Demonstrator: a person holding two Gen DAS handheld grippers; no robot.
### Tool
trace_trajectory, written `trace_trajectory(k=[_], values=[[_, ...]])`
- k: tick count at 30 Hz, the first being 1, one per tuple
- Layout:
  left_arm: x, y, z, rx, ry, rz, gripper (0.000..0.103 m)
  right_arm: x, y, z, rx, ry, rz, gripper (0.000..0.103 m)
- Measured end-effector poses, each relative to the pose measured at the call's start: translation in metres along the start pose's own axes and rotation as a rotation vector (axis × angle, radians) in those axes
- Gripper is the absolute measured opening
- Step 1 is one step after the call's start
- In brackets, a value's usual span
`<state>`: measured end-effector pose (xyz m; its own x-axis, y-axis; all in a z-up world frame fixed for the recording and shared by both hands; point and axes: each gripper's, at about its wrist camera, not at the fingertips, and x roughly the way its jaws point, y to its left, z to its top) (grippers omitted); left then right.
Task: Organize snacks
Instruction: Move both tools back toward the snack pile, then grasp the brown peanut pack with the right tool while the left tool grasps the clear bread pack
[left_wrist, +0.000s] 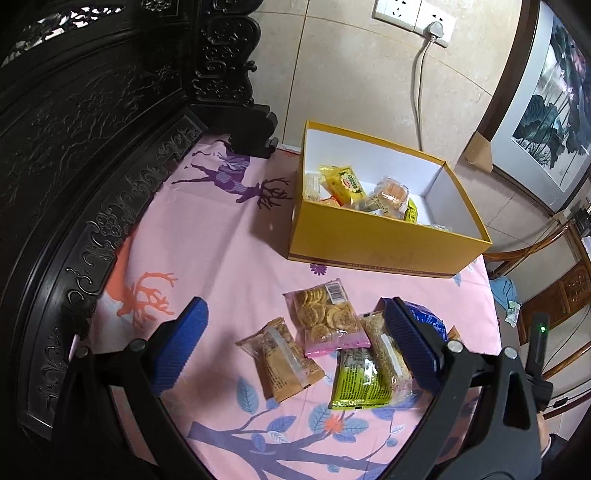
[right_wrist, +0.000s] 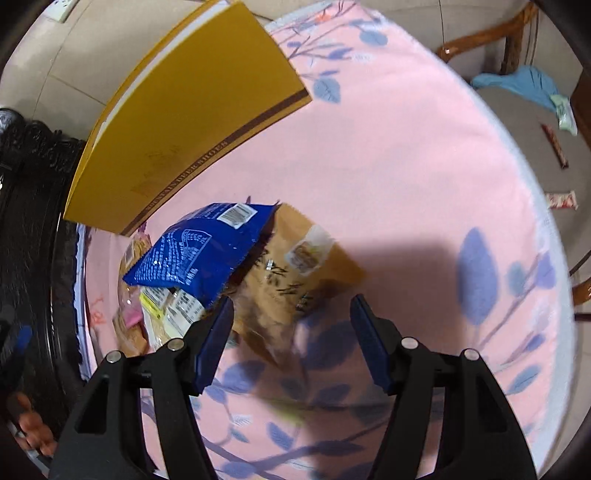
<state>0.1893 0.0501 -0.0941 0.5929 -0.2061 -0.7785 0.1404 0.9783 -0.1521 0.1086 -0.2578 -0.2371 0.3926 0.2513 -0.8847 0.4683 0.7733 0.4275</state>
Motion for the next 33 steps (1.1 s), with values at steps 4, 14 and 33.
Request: trace_trajectory(k=[4, 14, 33], values=[[-0.003, 0.007, -0.001, -0.001, -0.008, 0.023, 0.098, 0.012, 0.007, 0.003, 0.032, 0.004, -0.025, 0.066], [0.012, 0.047, -0.016, -0.083, 0.037, 0.125, 0.098, 0.021, 0.033, 0.003, -0.188, -0.06, -0.169, 0.036], [0.097, 0.012, -0.061, -0.041, 0.214, 0.148, 0.098, -0.002, -0.001, -0.028, -0.187, -0.072, -0.16, 0.032]])
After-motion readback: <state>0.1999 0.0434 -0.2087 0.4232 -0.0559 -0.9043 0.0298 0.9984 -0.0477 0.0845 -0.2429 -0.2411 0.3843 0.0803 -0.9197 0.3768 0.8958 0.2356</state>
